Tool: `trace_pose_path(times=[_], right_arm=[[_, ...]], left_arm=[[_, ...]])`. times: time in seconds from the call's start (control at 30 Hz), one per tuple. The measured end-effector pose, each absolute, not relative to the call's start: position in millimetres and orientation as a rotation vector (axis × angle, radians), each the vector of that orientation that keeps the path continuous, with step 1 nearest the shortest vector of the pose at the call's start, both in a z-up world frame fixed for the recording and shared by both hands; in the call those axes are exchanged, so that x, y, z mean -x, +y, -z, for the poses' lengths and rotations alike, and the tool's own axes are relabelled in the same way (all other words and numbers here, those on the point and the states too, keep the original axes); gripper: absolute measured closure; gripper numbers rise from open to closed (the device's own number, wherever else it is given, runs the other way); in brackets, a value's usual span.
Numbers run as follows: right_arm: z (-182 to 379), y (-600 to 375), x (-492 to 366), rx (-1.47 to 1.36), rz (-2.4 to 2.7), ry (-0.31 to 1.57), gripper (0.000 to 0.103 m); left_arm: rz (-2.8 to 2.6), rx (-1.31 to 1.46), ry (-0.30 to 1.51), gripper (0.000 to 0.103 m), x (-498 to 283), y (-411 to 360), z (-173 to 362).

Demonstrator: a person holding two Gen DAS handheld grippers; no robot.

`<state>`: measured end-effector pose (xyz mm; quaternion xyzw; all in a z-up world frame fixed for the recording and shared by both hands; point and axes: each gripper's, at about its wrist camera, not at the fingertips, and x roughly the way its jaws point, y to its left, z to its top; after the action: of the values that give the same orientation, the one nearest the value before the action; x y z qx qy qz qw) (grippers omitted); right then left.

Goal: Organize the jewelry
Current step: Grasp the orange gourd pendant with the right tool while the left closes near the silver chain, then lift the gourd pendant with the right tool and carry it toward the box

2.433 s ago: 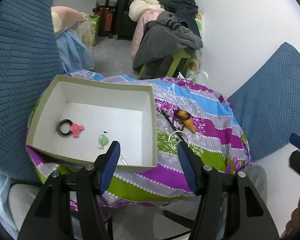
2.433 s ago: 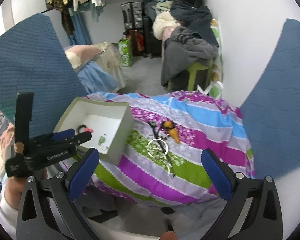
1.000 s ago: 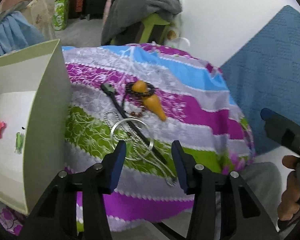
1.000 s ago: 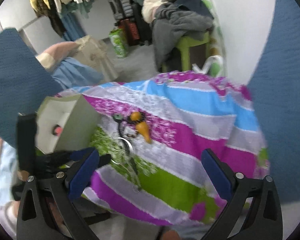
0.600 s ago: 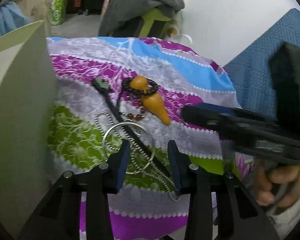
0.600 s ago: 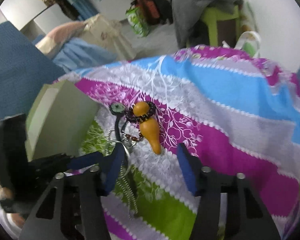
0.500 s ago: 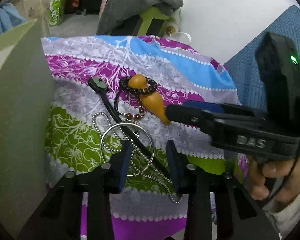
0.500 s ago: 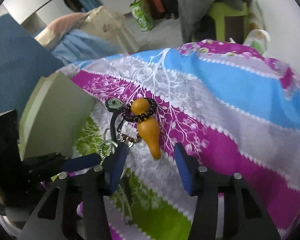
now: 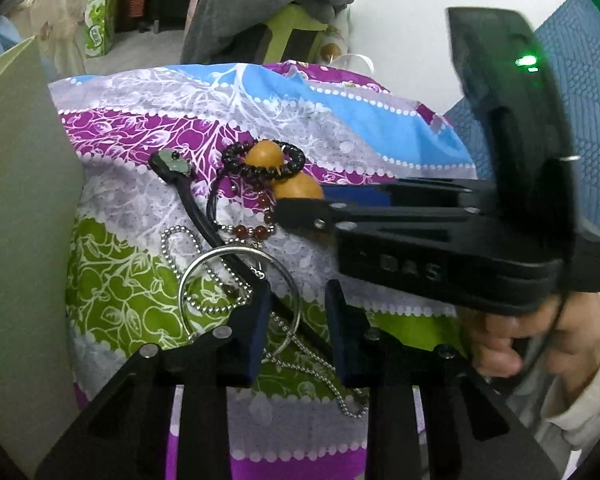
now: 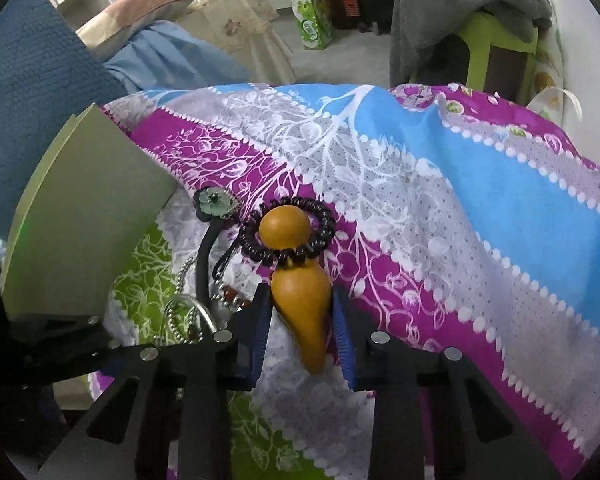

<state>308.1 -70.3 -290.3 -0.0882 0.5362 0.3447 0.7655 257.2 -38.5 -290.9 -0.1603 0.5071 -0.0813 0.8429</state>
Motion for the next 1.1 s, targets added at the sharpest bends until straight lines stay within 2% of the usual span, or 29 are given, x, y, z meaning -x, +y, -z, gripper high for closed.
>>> trace_pose_path(times=[0.27, 0.37, 0.57, 0.9, 1.1], right_arm=[[279.8, -100.6, -298.8, 0.100, -0.697, 1.204, 0.076], [279.5, -115.1, -291.7, 0.091, -0.642, 1.223, 0.076], [287.7, -134.1, -272.5, 0.056, -0.577, 1.296, 0.076], [285.6, -154.6, -235.4, -0.054, -0.476, 1.364, 0.076], [289.8, -164.1, -216.8, -0.213, -0.414, 1.477, 0.076]], left_arm=[[0.119, 0.196, 1.077, 0.077, -265.0, -57.0, 295.6], [0.100, 0.146, 1.071, 0.090, -265.7, -61.1, 296.9], [0.110, 0.189, 1.085, 0.099, -265.8, -57.4, 296.5], [0.154, 0.325, 1.060, 0.099, -246.2, -44.2, 268.4], [0.162, 0.369, 1.046, 0.100, -223.6, -37.0, 244.5]])
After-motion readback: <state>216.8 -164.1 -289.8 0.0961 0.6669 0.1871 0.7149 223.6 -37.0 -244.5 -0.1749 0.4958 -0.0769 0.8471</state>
